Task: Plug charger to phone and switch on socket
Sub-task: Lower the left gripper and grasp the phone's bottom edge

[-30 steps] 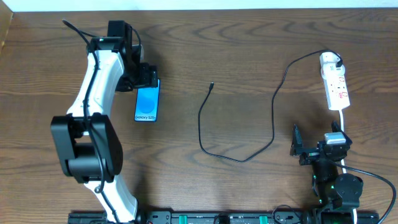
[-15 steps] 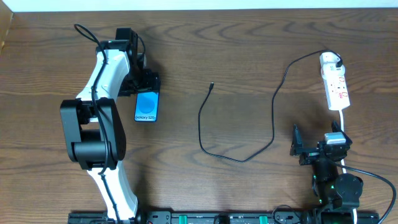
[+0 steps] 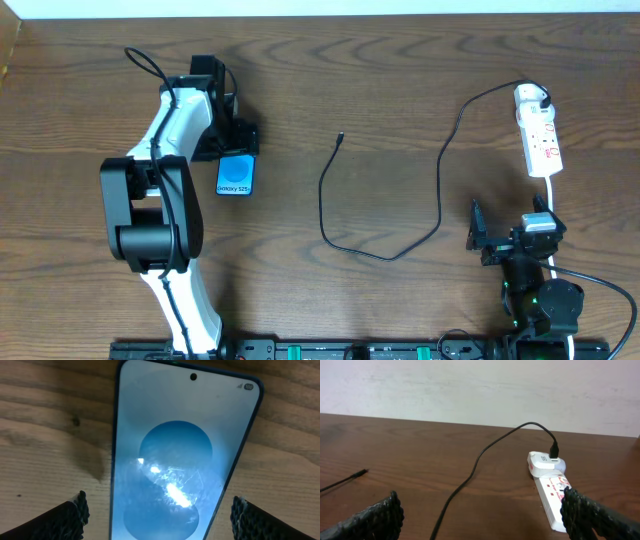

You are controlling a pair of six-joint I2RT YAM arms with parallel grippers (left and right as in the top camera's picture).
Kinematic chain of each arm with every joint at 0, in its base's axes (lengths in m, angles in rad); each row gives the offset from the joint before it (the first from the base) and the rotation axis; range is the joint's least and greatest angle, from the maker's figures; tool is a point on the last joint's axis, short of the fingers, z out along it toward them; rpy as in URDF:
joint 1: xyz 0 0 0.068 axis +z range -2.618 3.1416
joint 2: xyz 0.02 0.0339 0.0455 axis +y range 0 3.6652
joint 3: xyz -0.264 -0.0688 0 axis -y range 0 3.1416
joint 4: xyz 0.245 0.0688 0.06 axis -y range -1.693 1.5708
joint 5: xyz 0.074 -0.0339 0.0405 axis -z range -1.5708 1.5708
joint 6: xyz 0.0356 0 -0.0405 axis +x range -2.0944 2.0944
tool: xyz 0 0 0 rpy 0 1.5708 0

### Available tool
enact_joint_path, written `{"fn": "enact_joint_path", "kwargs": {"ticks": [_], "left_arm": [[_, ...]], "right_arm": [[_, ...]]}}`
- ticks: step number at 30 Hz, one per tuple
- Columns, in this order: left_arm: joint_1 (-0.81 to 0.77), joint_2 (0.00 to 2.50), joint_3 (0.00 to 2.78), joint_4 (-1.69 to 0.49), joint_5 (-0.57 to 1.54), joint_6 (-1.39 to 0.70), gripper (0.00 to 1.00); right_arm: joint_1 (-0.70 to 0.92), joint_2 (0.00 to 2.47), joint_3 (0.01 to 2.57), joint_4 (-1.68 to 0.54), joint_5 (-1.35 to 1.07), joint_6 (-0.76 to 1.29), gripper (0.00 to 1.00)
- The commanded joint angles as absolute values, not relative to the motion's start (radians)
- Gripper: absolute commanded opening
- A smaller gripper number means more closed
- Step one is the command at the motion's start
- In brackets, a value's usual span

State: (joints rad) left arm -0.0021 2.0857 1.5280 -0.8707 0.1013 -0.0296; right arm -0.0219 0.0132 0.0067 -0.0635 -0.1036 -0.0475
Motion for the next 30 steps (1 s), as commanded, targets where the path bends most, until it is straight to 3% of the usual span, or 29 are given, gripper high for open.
{"fn": "enact_joint_path", "kwargs": {"ticks": [1,30], "left_arm": [[-0.008,2.099,1.519,-0.857,0.089,-0.042,0.92],[-0.026,2.099,1.376,-0.729,0.101,-0.043,0.92]], "right_arm": [[-0.015,0.013,0.006,-0.068,-0.103,-0.04,0.99],[-0.015,0.013,0.006,-0.068,-0.103,-0.04,0.99]]}}
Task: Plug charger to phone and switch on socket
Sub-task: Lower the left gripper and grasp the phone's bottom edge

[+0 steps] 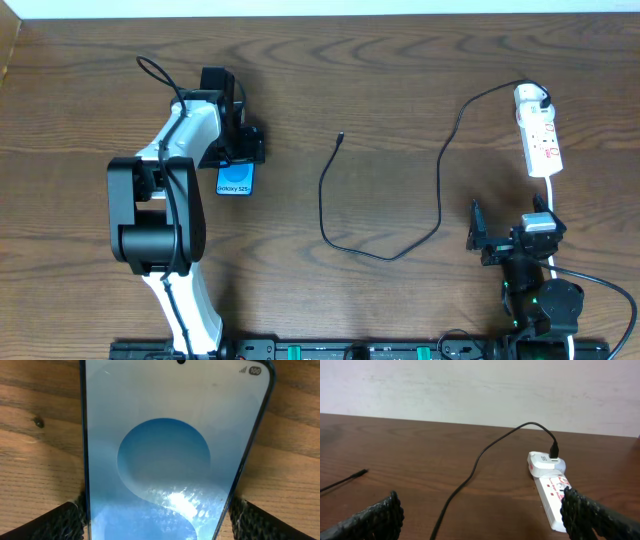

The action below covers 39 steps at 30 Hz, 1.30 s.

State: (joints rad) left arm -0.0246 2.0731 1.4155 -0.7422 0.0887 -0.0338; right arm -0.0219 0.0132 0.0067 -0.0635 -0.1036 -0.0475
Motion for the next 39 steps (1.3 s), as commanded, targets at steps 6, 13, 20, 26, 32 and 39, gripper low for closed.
{"fn": "enact_joint_path", "kwargs": {"ticks": [6,13,20,26,32,39], "left_arm": [[-0.026,2.099,1.371,-0.719,0.101,-0.042,0.91],[-0.026,2.099,1.371,-0.716,0.101,-0.042,0.9],[-0.026,2.099,1.371,-0.716,0.1,-0.042,0.81],[-0.026,2.099,1.371,-0.716,0.1,-0.042,0.78],[-0.026,2.099,1.371,-0.716,0.1,-0.042,0.75],[-0.026,2.099,1.371,-0.716,0.1,-0.042,0.75]], "right_arm": [[-0.015,0.013,0.006,-0.068,-0.104,-0.04,0.99],[-0.015,0.013,0.006,-0.068,-0.104,-0.04,0.99],[-0.015,0.013,0.006,-0.068,-0.103,-0.04,0.99],[-0.015,0.013,0.006,-0.068,-0.103,-0.04,0.99],[-0.015,0.013,0.006,-0.068,-0.104,-0.04,0.99],[-0.015,0.013,0.006,-0.068,-0.104,-0.04,0.99]]}}
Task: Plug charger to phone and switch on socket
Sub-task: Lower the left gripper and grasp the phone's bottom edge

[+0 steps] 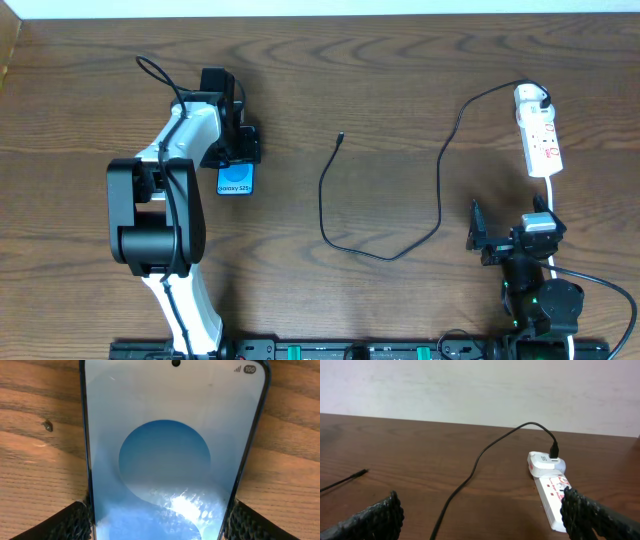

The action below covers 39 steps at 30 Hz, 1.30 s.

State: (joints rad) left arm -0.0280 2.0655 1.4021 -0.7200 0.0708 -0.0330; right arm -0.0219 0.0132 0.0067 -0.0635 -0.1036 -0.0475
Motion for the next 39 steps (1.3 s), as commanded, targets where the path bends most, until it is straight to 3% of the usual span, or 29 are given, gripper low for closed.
{"fn": "enact_joint_path", "kwargs": {"ticks": [1,39], "left_arm": [[-0.026,2.099,1.371,-0.716,0.1,-0.042,0.75],[-0.026,2.033,1.412,-0.751,0.1,-0.042,0.75]], "right_arm": [[-0.015,0.013,0.006,-0.068,-0.103,-0.04,0.99],[-0.015,0.013,0.006,-0.068,-0.103,-0.04,0.99]]}}
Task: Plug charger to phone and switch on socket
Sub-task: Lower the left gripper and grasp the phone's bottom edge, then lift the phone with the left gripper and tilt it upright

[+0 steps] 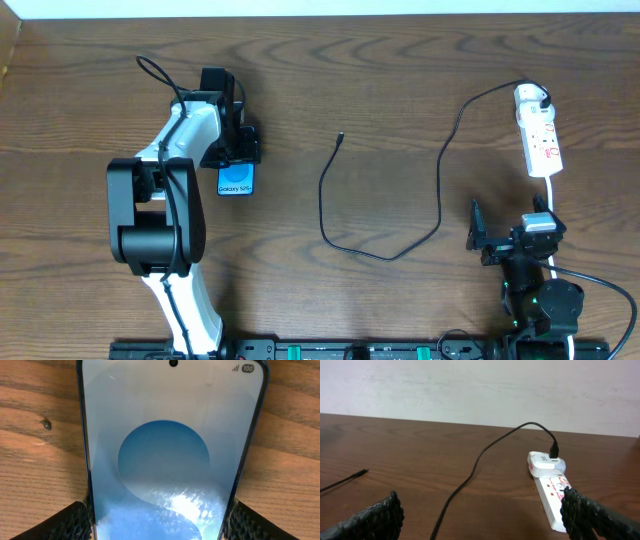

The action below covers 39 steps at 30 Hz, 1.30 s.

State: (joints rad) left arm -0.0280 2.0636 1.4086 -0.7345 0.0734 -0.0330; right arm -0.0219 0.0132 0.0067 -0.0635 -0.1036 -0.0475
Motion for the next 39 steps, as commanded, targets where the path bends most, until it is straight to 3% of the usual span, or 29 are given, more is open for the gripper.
{"fn": "enact_joint_path", "kwargs": {"ticks": [1,17,39], "left_arm": [[-0.026,2.026,1.412,-0.751,0.1,-0.042,0.75],[-0.026,1.864,1.412,-0.758,0.125,-0.065,0.75],[-0.026,1.804,1.411,-0.758,0.605,-0.427,0.75]], "right_arm": [[-0.015,0.013,0.006,-0.068,-0.103,-0.04,0.99],[-0.015,0.013,0.006,-0.068,-0.104,-0.04,0.99],[-0.015,0.013,0.006,-0.068,-0.103,-0.04,0.99]]}}
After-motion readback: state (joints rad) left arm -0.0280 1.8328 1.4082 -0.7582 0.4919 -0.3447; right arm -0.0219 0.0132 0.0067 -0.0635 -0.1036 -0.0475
